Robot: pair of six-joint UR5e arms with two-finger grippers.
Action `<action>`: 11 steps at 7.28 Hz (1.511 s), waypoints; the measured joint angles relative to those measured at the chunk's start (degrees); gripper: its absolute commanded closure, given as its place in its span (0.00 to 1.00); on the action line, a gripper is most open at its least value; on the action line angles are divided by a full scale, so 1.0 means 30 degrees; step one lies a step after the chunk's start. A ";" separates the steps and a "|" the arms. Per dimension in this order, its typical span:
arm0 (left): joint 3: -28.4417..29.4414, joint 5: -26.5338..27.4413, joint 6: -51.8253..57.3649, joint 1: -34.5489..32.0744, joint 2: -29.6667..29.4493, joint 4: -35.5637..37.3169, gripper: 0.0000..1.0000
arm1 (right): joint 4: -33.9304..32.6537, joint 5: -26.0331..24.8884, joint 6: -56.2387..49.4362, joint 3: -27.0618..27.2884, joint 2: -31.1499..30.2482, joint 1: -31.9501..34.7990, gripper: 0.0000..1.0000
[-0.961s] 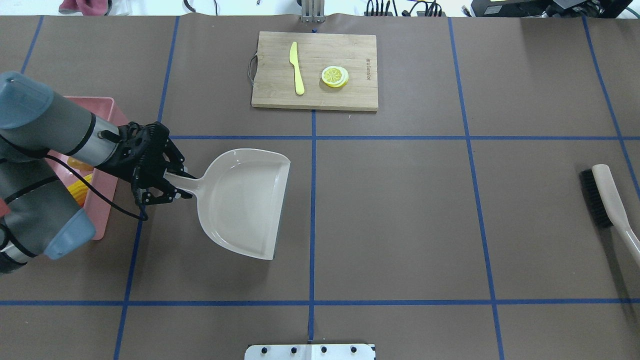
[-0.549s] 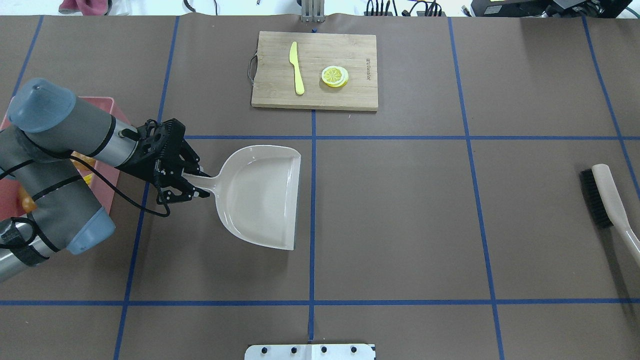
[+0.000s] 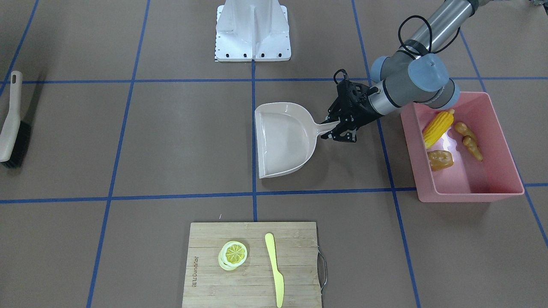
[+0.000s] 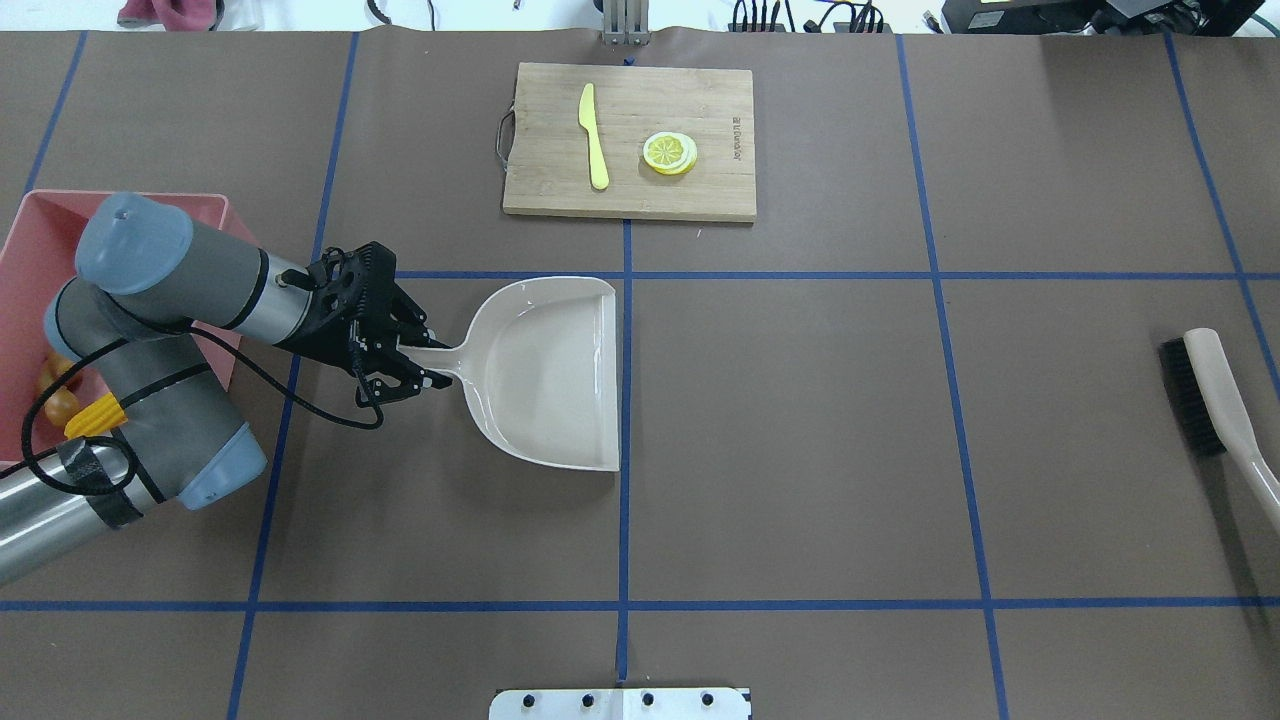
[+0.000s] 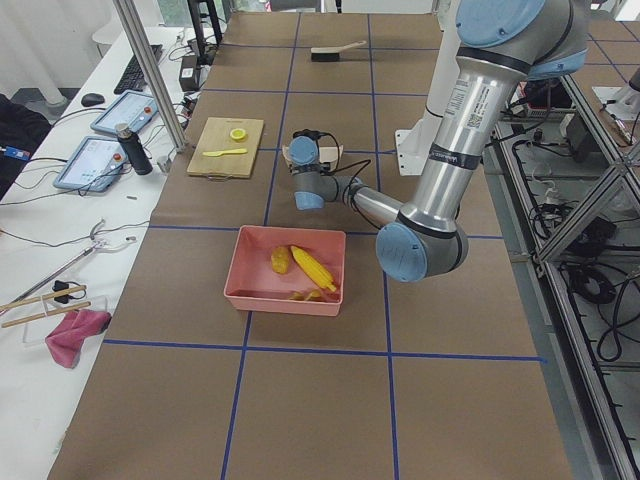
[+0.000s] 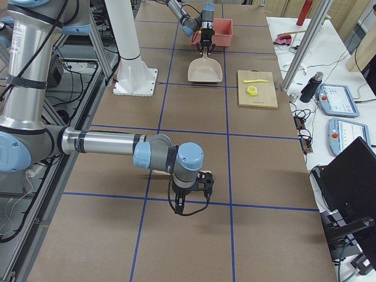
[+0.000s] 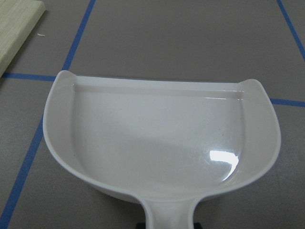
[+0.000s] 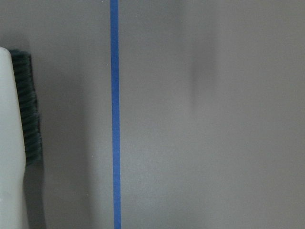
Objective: Sweep and dump trash into bin
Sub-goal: 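Lower the dustpan onto the table with the left gripper and release it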
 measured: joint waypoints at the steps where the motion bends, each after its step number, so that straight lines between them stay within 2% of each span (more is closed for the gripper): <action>1: 0.0210 -0.0008 0.0678 0.0013 -0.0005 -0.0011 1.00 | 0.0016 0.0001 -0.0006 -0.0026 -0.0001 0.0000 0.00; 4: 0.0518 0.0021 0.1801 0.0025 -0.0022 0.0040 1.00 | 0.0025 0.0002 0.0005 0.0023 0.0017 0.0000 0.00; 11: 0.0761 0.0147 0.1626 0.0055 -0.0431 0.0235 1.00 | -0.0141 0.0089 0.0006 0.0001 -0.0002 0.0000 0.00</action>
